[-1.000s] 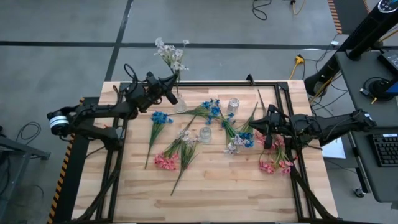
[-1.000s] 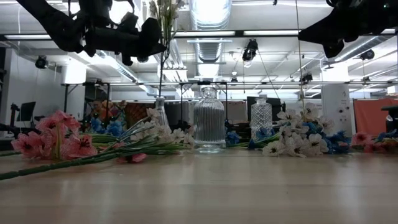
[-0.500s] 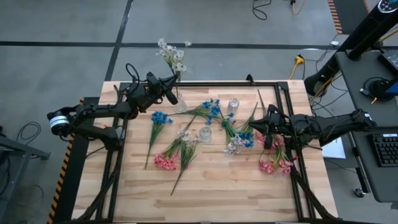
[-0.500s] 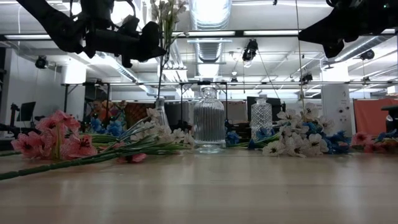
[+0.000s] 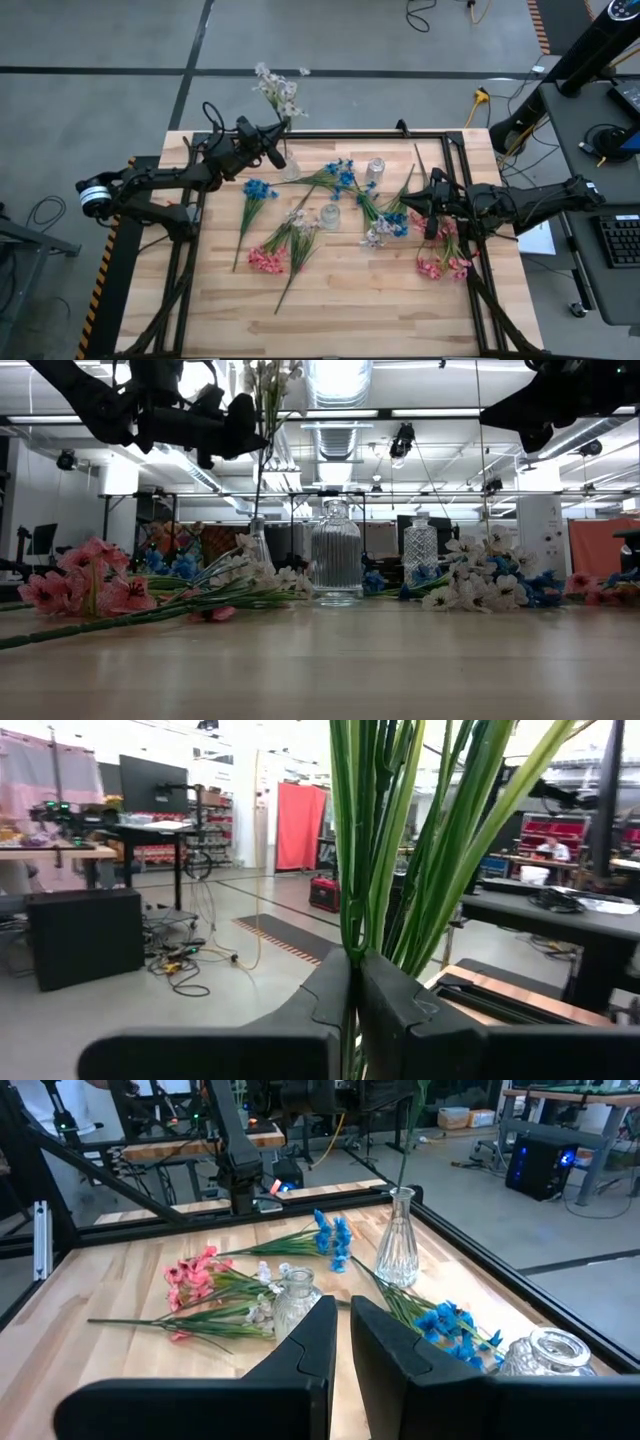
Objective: Sort flowers into vase by color
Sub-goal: Put the left white flowers into the left transparent vase
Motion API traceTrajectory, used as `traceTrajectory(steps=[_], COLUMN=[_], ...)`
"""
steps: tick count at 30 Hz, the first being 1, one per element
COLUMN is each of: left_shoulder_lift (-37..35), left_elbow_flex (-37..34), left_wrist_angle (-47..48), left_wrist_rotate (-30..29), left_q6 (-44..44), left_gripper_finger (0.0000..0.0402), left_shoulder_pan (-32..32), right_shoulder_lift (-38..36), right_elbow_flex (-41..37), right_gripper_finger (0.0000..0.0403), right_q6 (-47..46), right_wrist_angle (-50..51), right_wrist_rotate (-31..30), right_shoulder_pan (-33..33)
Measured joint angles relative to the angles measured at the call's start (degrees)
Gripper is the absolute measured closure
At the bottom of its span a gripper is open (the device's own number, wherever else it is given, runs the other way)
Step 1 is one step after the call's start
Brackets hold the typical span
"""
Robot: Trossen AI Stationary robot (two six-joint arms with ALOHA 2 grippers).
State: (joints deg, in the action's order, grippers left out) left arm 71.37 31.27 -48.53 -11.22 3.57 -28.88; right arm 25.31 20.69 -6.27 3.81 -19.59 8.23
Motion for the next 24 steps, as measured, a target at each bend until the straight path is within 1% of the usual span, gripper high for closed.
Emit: traceTrajectory(steps=[9, 24], left_shoulder_lift=[0.0, 0.0], left_elbow_flex=[0.0, 0.0], left_wrist_angle=[1.6, 1.5], left_wrist_rotate=[0.2, 0.2], left_q6=[0.0, 0.4], left_gripper_finger=[0.0401, 0.0401], left_shoulder_pan=[0.0, 0.0], right_shoulder_lift=[0.0, 0.0], right_elbow_flex=[0.0, 0.0], right_gripper_finger=[0.0374, 0.0374], right_q6=[1.3, 1.3], right_wrist_angle=[-0.1, 0.2], right_wrist_rotate=[0.0, 0.0], right_shoulder_pan=[0.0, 0.0])
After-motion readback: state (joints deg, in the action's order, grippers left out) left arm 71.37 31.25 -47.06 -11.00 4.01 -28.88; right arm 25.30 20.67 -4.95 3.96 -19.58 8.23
